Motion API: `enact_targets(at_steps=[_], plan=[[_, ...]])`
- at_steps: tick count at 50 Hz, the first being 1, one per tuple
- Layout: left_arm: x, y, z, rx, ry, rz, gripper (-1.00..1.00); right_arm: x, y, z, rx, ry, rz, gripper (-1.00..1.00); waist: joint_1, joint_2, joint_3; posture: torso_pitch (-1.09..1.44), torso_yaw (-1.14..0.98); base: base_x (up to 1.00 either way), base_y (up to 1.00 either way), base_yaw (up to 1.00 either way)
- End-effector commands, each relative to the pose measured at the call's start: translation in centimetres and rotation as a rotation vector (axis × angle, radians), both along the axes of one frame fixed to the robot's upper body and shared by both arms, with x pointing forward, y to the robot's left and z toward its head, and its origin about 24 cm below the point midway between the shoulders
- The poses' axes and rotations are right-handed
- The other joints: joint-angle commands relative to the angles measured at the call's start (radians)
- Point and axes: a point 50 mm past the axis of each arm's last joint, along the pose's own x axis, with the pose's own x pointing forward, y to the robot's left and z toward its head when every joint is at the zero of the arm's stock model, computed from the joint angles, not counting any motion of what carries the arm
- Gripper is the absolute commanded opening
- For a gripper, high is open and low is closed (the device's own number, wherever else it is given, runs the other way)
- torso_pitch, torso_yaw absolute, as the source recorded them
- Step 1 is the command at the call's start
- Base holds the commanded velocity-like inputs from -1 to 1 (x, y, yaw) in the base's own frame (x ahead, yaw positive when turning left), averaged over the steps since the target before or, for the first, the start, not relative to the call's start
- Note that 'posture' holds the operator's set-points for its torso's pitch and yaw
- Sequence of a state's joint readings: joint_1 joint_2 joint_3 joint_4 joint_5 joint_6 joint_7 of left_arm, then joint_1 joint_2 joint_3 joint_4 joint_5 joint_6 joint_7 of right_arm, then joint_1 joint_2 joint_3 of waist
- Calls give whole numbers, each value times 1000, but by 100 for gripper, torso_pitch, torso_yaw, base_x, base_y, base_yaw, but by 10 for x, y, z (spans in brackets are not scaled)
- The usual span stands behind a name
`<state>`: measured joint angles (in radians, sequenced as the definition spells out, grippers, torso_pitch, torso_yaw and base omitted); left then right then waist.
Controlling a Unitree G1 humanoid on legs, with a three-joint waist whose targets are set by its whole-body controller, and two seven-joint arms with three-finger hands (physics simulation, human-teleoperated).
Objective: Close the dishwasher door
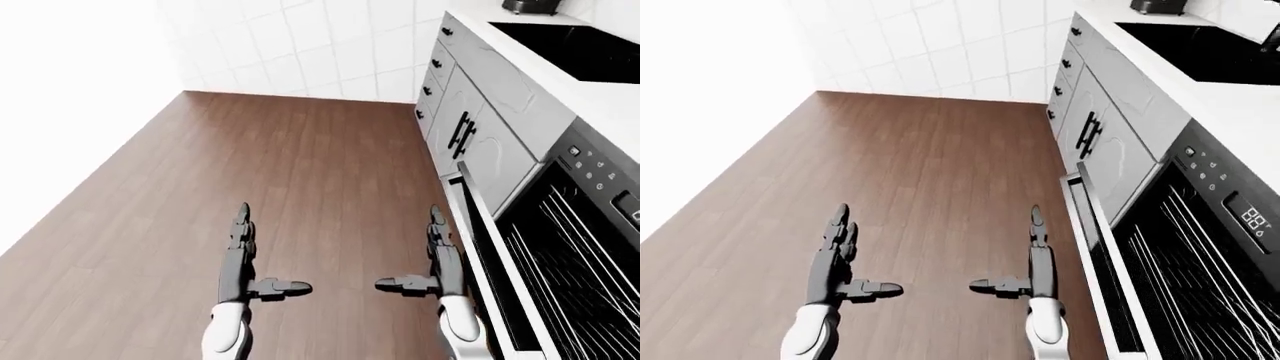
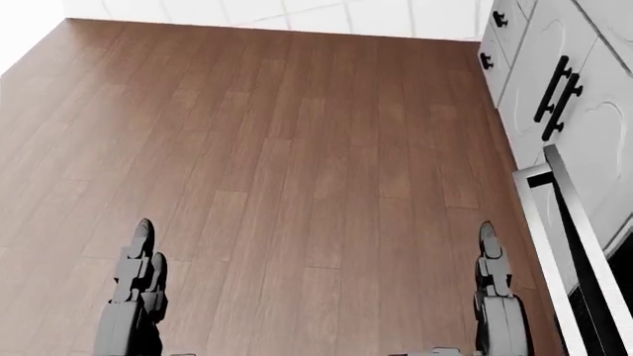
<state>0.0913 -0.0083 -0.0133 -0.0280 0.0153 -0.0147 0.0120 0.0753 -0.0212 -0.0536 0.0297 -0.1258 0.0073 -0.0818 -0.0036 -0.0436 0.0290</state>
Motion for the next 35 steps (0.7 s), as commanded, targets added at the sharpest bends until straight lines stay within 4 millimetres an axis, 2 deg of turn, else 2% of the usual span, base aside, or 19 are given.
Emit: enact_targets(at_steps=[1, 4, 8, 10, 11, 12, 13, 16, 20, 22, 23, 24, 25, 26, 27, 30, 35], plan=[[4, 6, 20, 11, -104, 24, 100, 6, 8, 19, 1, -97, 33, 100, 9, 11, -14, 0, 0, 0, -29, 0], [4, 7, 21, 11, -106, 26, 100, 6, 7, 19, 0, -98, 32, 100, 14, 39, 0, 0, 0, 0, -30, 0], [3, 7, 22, 11, -109, 27, 100, 6, 7, 19, 1, -99, 32, 100, 18, 78, 6, 0, 0, 0, -30, 0], [3, 7, 22, 11, -109, 27, 100, 6, 7, 19, 1, -99, 31, 100, 19, 114, 0, 0, 0, 0, -30, 0], [4, 7, 22, 11, -109, 28, 100, 6, 7, 19, 1, -98, 31, 100, 21, 144, -14, 0, 0, 0, -30, 0], [3, 7, 22, 10, -110, 28, 100, 6, 7, 18, 1, -98, 32, 100, 34, 90, 1, 0, 0, 0, -30, 0], [3, 7, 23, 11, -110, 28, 100, 6, 7, 19, 1, -98, 32, 100, 24, 111, -4, 0, 0, 0, -29, 0], [3, 8, 23, 11, -111, 28, 100, 6, 6, 19, 2, -99, 31, 100, 24, 105, -17, 0, 0, 0, -29, 0], [4, 8, 22, 10, -110, 28, 100, 7, 7, 18, 2, -98, 32, 100, 26, 64, -5, 0, 0, 0, -33, 0], [4, 8, 22, 11, -110, 28, 100, 7, 7, 18, 2, -98, 32, 100, 27, 32, -9, 0, 0, 0, -39, 0], [4, 8, 22, 10, -110, 27, 100, 7, 7, 18, 2, -98, 31, 100, 26, 5, -15, 0, 0, 0, -38, 0], [4, 8, 22, 10, -110, 27, 100, 7, 7, 18, 2, -98, 32, 100, 21, -40, -29, 0, 0, 0, -38, 0], [4, 8, 22, 11, -110, 27, 100, 7, 7, 18, 2, -98, 31, 100, 15, -25, -25, 0, 0, 0, -38, 0], [4, 8, 22, 11, -110, 27, 100, 7, 7, 18, 2, -98, 32, 100, 15, -15, -7, 0, 0, 0, -38, 0], [4, 8, 23, 11, -111, 27, 100, 7, 7, 18, 2, -98, 32, 100, 16, -12, -1, 0, 0, 0, -38, 0], [4, 8, 23, 11, -111, 28, 100, 7, 7, 19, 0, -99, 32, 100, 19, 20, 0, 0, 0, 0, -38, 0], [4, 8, 23, 11, -110, 28, 100, 7, 7, 19, 0, -99, 31, 100, 21, 56, 0, 0, 0, 0, -38, 0]])
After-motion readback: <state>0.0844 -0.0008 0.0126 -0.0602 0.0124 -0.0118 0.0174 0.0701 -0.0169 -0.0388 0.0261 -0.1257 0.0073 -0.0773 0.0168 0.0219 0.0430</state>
